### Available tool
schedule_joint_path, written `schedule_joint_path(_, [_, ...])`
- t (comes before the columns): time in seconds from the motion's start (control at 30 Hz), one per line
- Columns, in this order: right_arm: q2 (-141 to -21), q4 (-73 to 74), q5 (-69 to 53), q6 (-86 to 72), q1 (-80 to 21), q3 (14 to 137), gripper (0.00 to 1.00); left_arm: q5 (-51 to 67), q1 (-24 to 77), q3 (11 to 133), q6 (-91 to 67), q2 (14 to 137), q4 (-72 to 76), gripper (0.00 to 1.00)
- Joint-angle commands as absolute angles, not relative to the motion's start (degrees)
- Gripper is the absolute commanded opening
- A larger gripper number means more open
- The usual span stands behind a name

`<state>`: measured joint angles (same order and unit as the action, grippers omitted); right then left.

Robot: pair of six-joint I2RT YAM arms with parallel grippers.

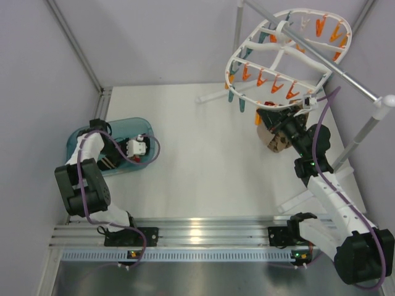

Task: Clip the socks to the hanger
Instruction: Adjust the sock in the bin.

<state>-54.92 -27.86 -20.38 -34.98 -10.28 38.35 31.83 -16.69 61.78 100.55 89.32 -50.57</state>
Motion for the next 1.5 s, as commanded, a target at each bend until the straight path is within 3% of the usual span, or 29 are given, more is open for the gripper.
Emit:
schedule_joint_path(0.0, [-54.8,-25.3,-22.9,-33.5,-9.8,39.7,0.0,33.4,-17.4,65.0,108.0,90.4,-64.1,0.19])
schedule_joint_path(0.03, [-54.8,-25.2,-22.9,-33.4,-9.8,39.8,0.0,34.8,-17.4,65.5,105.8,90.4,-64.7,0.33])
schedule_joint_path(0.13, [-54.7,-25.0,-23.0,-33.2,-9.6,39.7,0.0,36.7,-17.5,68.2,98.9,89.8,-64.3,0.54])
schedule_joint_path(0.23, [-54.6,-25.0,-22.9,-33.1,-9.4,39.8,0.0,39.3,-19.0,71.0,88.4,88.6,-61.0,0.58])
schedule_joint_path(0.43, [-54.5,-24.7,-22.9,-32.8,-8.8,39.7,0.0,37.9,-19.7,71.0,77.0,88.4,-59.4,0.52])
schedule_joint_path(0.5, [-54.8,-24.8,-23.4,-32.8,-8.6,39.8,0.0,35.3,-19.8,70.7,75.2,89.9,-59.7,0.45])
schedule_joint_path(0.7, [-55.6,-25.0,-24.1,-32.7,-8.3,40.3,0.0,31.0,-20.4,72.4,66.3,96.9,-56.0,0.43])
schedule_joint_path(1.07, [-56.4,-24.4,-24.5,-32.2,-7.8,40.9,0.0,23.4,-18.9,73.7,65.5,106.7,-56.9,0.44])
schedule_joint_path(1.2, [-56.5,-24.3,-24.5,-32.2,-7.9,40.9,0.0,22.0,-18.5,73.1,63.5,109.0,-54.1,0.4])
schedule_joint_path(1.27, [-56.7,-24.3,-24.6,-32.2,-7.9,41.0,0.0,21.6,-17.4,72.6,62.7,109.6,-52.8,0.35])
schedule_joint_path(1.33, [-57.0,-24.3,-24.6,-32.2,-7.9,41.2,0.0,22.0,-16.0,73.3,62.6,110.0,-52.7,0.19])
schedule_joint_path(1.37, [-57.0,-24.3,-24.7,-32.0,-8.0,41.6,0.0,22.6,-15.3,74.3,62.8,109.7,-54.0,0.01])
schedule_joint_path(1.47, [-57.1,-24.2,-24.6,-31.8,-7.9,42.0,0.0,24.6,-15.2,77.5,62.8,109.0,-57.7,0.0])
